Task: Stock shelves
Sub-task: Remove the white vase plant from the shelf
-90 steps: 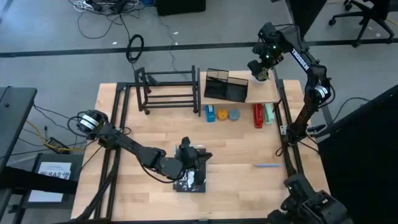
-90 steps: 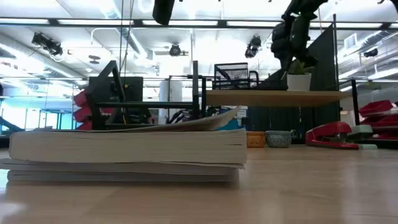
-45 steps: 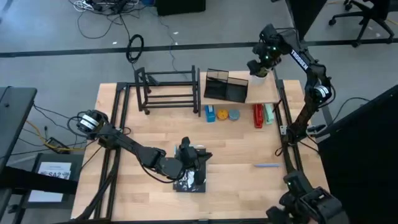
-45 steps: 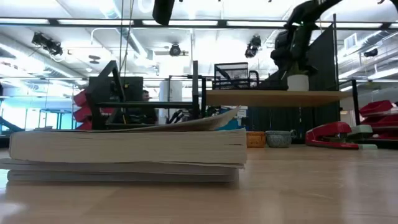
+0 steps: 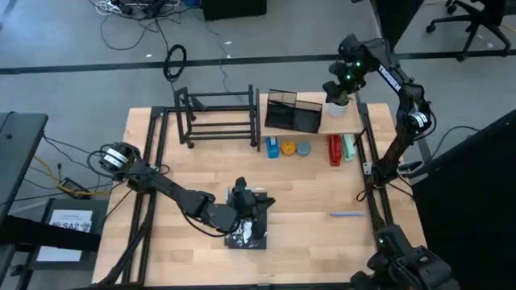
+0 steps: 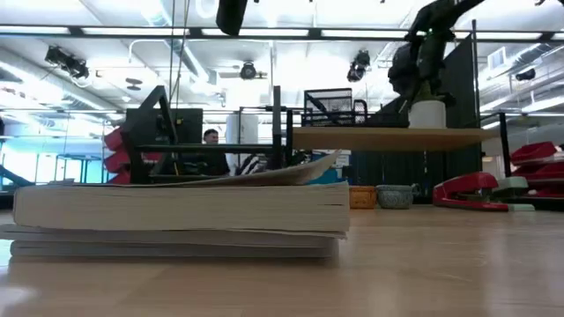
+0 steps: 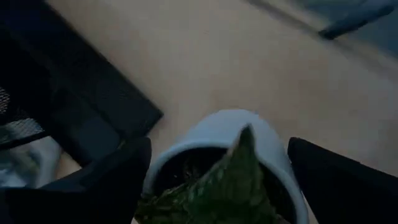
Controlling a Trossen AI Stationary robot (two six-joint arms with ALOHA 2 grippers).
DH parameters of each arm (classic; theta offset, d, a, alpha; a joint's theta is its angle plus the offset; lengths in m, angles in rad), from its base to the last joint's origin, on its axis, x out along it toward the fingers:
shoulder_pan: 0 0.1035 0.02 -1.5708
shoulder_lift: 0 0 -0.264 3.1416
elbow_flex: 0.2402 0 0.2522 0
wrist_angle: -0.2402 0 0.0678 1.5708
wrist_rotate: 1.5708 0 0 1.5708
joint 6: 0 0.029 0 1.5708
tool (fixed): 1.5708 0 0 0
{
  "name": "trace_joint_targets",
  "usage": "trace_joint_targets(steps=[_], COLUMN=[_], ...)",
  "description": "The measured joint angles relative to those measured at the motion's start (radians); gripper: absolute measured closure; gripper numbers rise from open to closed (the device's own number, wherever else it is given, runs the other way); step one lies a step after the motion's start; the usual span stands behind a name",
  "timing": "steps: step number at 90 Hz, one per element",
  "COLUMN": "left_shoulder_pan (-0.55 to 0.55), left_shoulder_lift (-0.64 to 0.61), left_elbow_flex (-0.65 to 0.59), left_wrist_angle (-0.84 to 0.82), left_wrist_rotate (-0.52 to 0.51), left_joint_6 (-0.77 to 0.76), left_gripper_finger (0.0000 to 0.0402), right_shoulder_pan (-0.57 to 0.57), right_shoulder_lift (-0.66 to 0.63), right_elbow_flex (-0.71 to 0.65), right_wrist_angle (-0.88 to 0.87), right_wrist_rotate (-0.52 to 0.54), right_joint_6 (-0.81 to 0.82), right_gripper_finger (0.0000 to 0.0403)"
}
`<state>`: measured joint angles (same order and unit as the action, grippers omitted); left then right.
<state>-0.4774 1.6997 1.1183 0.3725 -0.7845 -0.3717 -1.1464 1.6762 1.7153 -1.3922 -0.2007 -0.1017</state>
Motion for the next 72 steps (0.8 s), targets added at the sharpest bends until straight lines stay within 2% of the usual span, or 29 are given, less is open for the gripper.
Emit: trace_joint_targets(steps=[14,36,44,53,60,72], left_shoulder_pan=[0.0,0.0,0.0,0.0,0.0,0.006], left_shoulder_lift=[0.0,0.0,0.0,0.0,0.0,0.0], left_elbow_flex=[0.0,0.0,0.0,0.0,0.0,0.0], left_wrist_angle=[0.0,0.0,0.0,0.003,0.009,0.02], left_wrist_rotate=[0.0,0.0,0.0,0.0,-0.001,-0.001], left_joint_6=[0.0,0.0,0.0,0.0,0.005,0.028], left_gripper_finger=[0.0401,0.0401,0.0401,0.0402,0.0401,0.0402], right_shoulder_pan=[0.007,0.052,0.138,0.296,0.419,0.619], right_shoulder_lift=[-0.085,-0.229,-0.351,-0.528,-0.659,-0.851], right_elbow_flex=[0.001,0.001,-0.012,-0.092,-0.218,-0.51], right_wrist_angle=[0.08,0.091,0.148,0.273,0.372,0.489], right_wrist_rotate=[0.037,0.073,0.203,0.382,0.467,0.668], right_joint_6=[-0.001,-0.02,-0.025,0.068,0.184,0.388], right_gripper_finger=[0.0058,0.0058,0.0058,0.0058,0.0058,0.0058])
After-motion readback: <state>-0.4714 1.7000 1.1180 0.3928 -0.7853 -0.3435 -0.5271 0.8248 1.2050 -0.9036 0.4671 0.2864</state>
